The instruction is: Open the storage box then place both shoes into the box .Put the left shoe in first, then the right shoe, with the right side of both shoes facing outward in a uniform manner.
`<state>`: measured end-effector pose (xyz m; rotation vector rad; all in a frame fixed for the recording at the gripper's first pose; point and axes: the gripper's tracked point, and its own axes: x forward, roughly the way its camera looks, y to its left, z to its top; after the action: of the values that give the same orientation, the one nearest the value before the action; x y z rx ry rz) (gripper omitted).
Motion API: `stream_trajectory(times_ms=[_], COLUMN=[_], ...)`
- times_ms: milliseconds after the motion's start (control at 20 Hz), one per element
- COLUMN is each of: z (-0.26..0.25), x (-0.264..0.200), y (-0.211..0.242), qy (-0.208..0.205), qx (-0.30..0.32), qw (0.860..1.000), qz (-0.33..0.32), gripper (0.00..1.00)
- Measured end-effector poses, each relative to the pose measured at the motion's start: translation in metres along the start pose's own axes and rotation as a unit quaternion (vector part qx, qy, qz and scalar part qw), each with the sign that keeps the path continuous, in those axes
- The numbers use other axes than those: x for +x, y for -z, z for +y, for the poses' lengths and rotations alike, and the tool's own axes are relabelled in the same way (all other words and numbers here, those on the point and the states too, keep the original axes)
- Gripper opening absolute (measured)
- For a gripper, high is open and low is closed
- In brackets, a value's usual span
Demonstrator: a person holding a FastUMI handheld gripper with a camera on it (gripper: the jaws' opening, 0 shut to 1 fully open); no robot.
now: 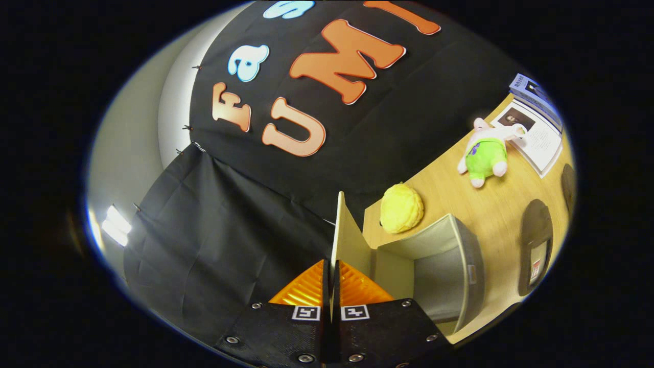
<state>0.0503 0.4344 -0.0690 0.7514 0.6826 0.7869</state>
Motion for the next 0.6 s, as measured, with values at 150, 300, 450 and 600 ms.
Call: stream_trajectory(times_ms=[150,300,450,600], z=[0.028,0.059,0.077,0.078], x=[0.027,0.051,0.072,0.078], y=[0.022,0.051,0.086,0.105], qy=[0.005,-0.018,-0.032,-0.039], qx=[-0.021,-0.017,-0.017,-0.046], qw=[1.000,0.999,0.997,0.995], qz=[0.010,0.037,0.071,0.079], gripper=[0.01,0.02,0.02,0.07])
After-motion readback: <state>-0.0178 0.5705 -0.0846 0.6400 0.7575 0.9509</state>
